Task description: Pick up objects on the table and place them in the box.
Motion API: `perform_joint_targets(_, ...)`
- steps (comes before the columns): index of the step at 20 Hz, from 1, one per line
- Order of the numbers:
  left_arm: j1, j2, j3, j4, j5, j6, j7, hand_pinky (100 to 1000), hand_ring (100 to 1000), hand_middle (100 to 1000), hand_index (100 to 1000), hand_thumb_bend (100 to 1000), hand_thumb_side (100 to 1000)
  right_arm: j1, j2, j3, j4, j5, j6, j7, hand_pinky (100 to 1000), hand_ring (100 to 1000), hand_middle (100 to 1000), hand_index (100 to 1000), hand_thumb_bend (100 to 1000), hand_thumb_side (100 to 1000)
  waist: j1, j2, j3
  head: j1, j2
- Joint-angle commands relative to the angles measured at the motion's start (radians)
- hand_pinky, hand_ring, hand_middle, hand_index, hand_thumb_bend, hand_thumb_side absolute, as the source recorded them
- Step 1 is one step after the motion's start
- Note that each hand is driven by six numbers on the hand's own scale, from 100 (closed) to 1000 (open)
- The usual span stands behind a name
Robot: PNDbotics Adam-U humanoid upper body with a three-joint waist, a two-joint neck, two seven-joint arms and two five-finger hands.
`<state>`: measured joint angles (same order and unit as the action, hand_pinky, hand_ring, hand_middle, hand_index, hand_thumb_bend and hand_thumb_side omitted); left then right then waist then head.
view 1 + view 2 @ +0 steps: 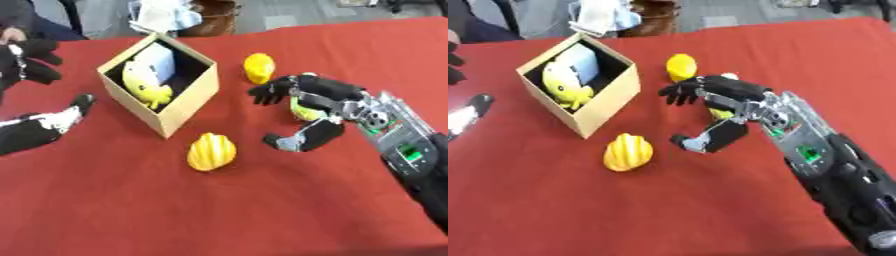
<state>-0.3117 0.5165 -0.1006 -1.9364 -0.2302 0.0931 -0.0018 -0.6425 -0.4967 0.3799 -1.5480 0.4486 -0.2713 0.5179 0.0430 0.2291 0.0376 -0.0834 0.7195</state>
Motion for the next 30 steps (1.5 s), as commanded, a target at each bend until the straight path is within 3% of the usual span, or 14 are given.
perform_joint_targets(1,-0.017,-0.002,0.000,-0.013,0.006,-0.003,-0.014,652,616,634,813,487,260,-0.070,0.043,0.044,0.046,0.030,0.029,0.036,731,771,781,939,304,442,-0.017,-0.012,0.005,-0.013,-0.007)
perform_joint_targets(4,-0.018,-0.007,0.001,-0.009,0.003,-0.005,-0.018,653,615,633,814,488,266,-0.126,0.092,0.051,0.126,0.079,0.035,0.082,731,771,781,938,306,445,-0.018,-0.008,0.008,-0.010,-0.009)
perform_joint_targets(13,-0.020,-0.013,0.000,-0.005,0.000,-0.008,-0.028,653,615,633,814,486,265,-0.167,0.152,0.022,0.333,0.161,-0.092,0.036,729,769,779,936,309,444,-0.017,-0.008,0.011,-0.010,-0.009)
perform_joint_targets(21,-0.021,-0.014,0.000,-0.005,0.000,-0.008,-0.030,653,615,633,814,486,265,-0.170,0.160,0.017,0.368,0.185,-0.123,0.014,729,769,779,936,309,444,-0.017,-0.008,0.011,-0.011,-0.009)
perform_joint_targets(28,-0.023,-0.014,-0.002,-0.003,-0.003,-0.007,-0.037,654,616,635,815,479,268,-0.160,0.190,0.042,0.397,0.243,-0.171,0.049,736,771,778,916,334,471,-0.016,-0.008,0.013,-0.012,-0.010)
perform_joint_targets(30,-0.023,-0.014,-0.001,-0.002,-0.004,-0.006,-0.038,654,616,635,815,478,268,-0.161,0.191,0.047,0.386,0.241,-0.180,0.050,736,770,777,915,315,442,-0.016,-0.008,0.013,-0.012,-0.010)
